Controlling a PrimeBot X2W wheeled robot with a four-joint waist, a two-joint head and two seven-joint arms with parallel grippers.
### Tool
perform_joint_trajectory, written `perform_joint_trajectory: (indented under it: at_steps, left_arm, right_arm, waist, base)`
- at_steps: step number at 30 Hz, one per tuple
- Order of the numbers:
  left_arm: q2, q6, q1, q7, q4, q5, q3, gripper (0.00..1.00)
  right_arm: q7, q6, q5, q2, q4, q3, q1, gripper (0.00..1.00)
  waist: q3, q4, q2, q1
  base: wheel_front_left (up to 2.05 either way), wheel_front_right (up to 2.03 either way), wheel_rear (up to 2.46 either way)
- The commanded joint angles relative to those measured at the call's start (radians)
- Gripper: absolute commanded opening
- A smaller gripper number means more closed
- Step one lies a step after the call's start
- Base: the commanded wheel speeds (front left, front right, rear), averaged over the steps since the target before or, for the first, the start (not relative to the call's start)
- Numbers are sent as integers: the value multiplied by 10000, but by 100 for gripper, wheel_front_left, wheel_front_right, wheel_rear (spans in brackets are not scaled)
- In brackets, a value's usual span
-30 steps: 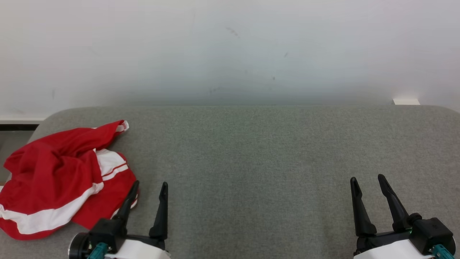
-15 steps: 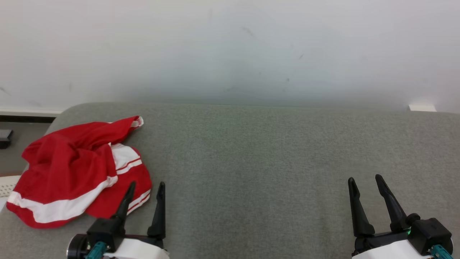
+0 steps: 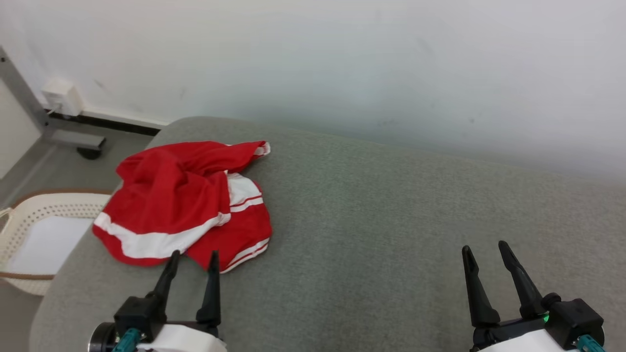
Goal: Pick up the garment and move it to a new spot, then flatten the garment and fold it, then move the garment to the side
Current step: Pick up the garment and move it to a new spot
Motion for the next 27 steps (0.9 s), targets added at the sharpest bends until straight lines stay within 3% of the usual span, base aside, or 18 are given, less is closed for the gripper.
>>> perform_joint_trajectory:
  at_steps: [1, 14, 24, 27]
  left_arm:
    - [55, 28, -30, -7, 29, -65, 61, 100]
    - [55, 152, 28, -7, 235, -375, 261, 100]
    - [55, 70, -101, -7, 322, -488, 683, 100]
    - [96, -148, -481, -7, 447, -602, 920, 100]
  right_arm:
    - [3, -21, 48, -47, -22, 64, 78, 100]
    - [5, -21, -33, -47, 39, 292, -40, 100]
    - [5, -21, 95, -49, -8, 480, -231, 100]
    - [5, -21, 76, -47, -25, 497, -243, 100]
  waist:
    - [1, 537, 0, 0]
    - [65, 2077, 0, 0]
    - [161, 1947, 0, 0]
    - [268, 1809, 0, 0]
  base:
    - [0, 0, 0]
    - [0, 0, 0]
    - [0, 0, 0]
    - [0, 0, 0]
